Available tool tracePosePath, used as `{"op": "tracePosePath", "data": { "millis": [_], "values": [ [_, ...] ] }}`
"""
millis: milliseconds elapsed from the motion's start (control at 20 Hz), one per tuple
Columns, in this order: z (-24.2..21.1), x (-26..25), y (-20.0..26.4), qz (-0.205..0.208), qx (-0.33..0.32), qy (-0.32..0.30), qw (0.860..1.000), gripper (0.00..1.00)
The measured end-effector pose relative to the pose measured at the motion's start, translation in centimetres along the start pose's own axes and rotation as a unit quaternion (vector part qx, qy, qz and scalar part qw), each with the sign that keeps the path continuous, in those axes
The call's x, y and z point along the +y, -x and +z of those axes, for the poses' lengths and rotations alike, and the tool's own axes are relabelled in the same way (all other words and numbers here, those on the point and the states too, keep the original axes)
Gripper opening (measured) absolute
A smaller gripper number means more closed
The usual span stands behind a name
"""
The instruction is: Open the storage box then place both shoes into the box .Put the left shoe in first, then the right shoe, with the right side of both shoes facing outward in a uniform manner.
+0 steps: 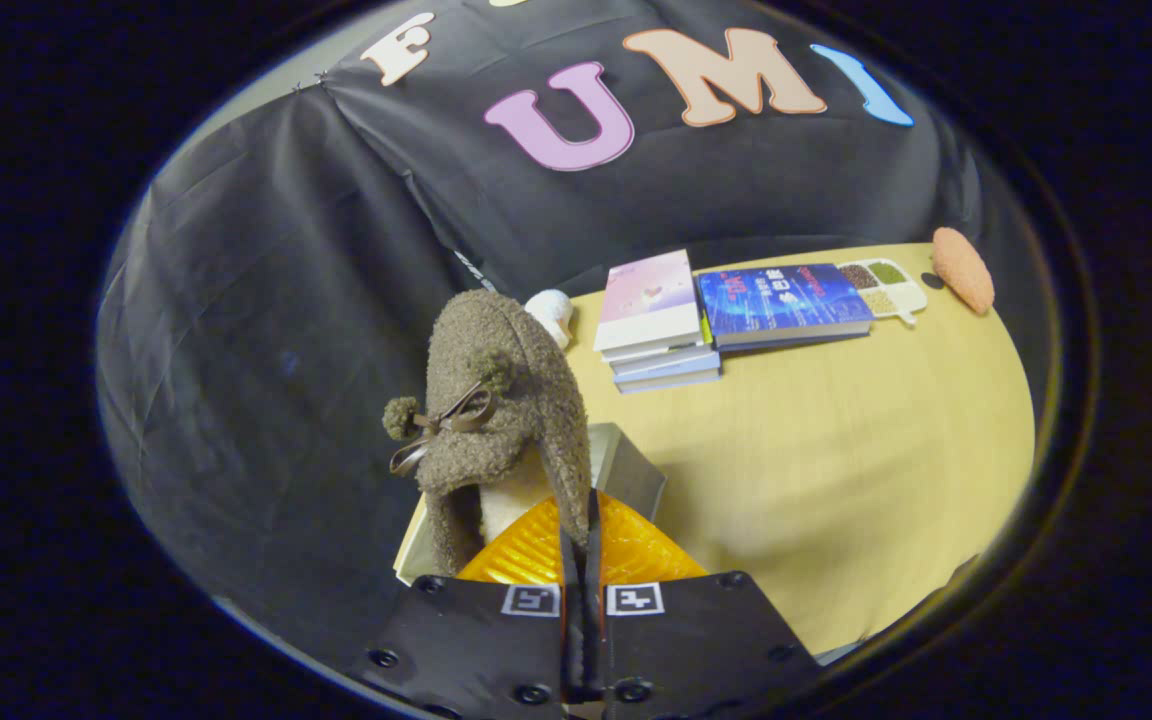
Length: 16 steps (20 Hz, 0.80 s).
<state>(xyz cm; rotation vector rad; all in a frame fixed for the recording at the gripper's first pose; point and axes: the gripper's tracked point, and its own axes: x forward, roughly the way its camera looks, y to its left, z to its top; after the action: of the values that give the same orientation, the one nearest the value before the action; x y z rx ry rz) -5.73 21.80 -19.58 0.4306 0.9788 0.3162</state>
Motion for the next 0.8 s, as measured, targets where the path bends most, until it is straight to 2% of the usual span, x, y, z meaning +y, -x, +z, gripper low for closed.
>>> {"op": "tracePosePath", "data": {
  "millis": [250, 500, 800],
  "values": [
    [-4.2, 1.6, -2.3, -0.014, 0.033, -0.05, 0.998, 0.03],
    [-4.2, 3.5, -3.0, -0.015, 0.027, -0.085, 0.996, 0.03],
    [-6.8, 4.3, -4.1, -0.038, 0.043, -0.111, 0.992, 0.03]
  ]
}}
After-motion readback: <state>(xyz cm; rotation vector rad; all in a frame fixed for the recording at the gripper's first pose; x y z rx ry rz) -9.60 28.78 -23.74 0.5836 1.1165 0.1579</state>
